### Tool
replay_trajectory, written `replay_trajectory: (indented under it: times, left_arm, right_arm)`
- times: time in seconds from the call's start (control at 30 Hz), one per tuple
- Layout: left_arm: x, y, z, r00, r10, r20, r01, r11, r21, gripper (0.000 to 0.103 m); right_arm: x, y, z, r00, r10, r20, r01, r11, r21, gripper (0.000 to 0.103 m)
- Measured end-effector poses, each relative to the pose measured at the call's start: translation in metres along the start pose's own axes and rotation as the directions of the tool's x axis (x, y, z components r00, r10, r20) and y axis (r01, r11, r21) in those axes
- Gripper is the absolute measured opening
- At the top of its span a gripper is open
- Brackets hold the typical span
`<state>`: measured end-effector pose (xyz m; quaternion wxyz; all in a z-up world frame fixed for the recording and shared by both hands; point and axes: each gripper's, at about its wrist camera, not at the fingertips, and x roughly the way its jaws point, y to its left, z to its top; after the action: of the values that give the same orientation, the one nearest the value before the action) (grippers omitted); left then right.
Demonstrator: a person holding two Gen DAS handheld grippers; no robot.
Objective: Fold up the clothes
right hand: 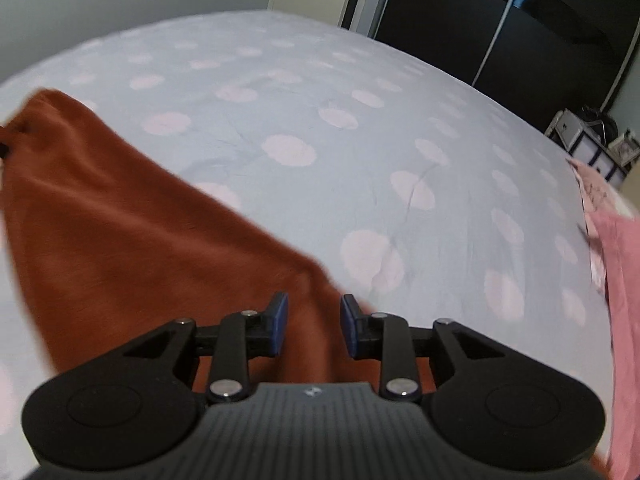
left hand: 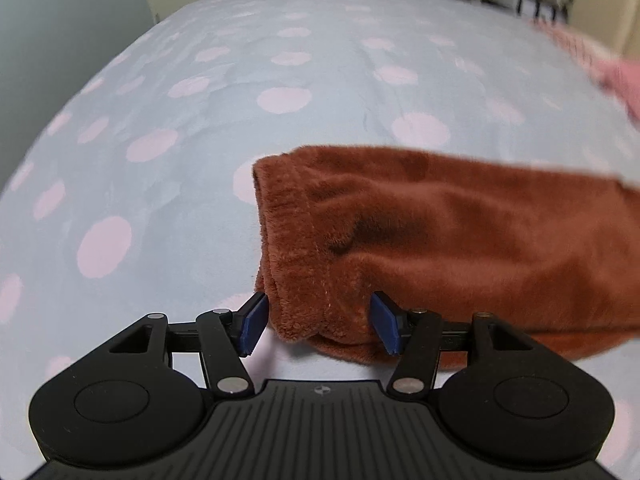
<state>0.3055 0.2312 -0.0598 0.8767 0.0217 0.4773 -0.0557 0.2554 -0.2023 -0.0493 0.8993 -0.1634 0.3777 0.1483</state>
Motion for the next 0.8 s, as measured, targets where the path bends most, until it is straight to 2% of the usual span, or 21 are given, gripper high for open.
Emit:
replay_trajectory:
  times: [0.1, 0.2, 0.3, 0.4, 0.47, 0.63, 0.73, 0.77, 0.8]
  left_arm:
    - [0.002, 0.012, -0.003, 1.0, -0.027, 0.007, 0.028, 0.996, -0.083, 0.055]
    - [0.009, 0.017, -0.007, 0.998, -0.055, -0.001, 0.055, 0.991, -0.125, 0.054]
    - [0.012, 0.015, -0.007, 0.998, -0.054, -0.01, 0.052, 0.991, -0.121, 0.038]
    - [0.011, 0.018, -0.006, 0.998, -0.055, -0.003, 0.054, 0.989, -0.137, 0.032]
    - [0.01, 0.02, -0.006, 0.998, -0.058, 0.003, 0.058, 0.987, -0.147, 0.03]
    - [0.006, 0.017, -0.002, 0.999, -0.048, 0.025, 0.051, 0.99, -0.133, 0.026]
    - [-0.002, 0.015, 0.003, 0.998, -0.038, 0.057, 0.045, 0.991, -0.13, 0.025]
    - [-0.006, 0.015, 0.005, 0.997, -0.024, 0.074, 0.034, 0.991, -0.127, 0.025]
    - [-0.011, 0.015, 0.007, 0.995, -0.01, 0.095, 0.022, 0.993, -0.119, 0.024]
  right_arm:
    - [-0.031, 0.014, -0.026, 1.0, 0.027, 0.011, -0.027, 0.999, 0.033, 0.036]
    - [-0.06, 0.032, -0.055, 0.998, 0.058, -0.024, -0.056, 0.997, 0.052, 0.04]
    - [-0.087, 0.05, -0.081, 0.997, 0.066, -0.046, -0.065, 0.997, 0.033, 0.045]
    - [-0.101, 0.069, -0.101, 0.999, 0.016, -0.033, -0.016, 1.0, -0.016, 0.052]
    - [-0.095, 0.077, -0.105, 0.999, -0.033, -0.033, 0.031, 0.997, -0.064, 0.053]
    - [-0.069, 0.09, -0.115, 0.987, -0.156, -0.045, 0.141, 0.96, -0.242, 0.052]
    - [-0.056, 0.093, -0.118, 0.977, -0.21, -0.049, 0.186, 0.937, -0.297, 0.05]
    - [-0.052, 0.095, -0.118, 0.969, -0.242, -0.043, 0.216, 0.923, -0.318, 0.044]
    - [-0.05, 0.092, -0.116, 0.964, -0.265, -0.037, 0.241, 0.919, -0.312, 0.016]
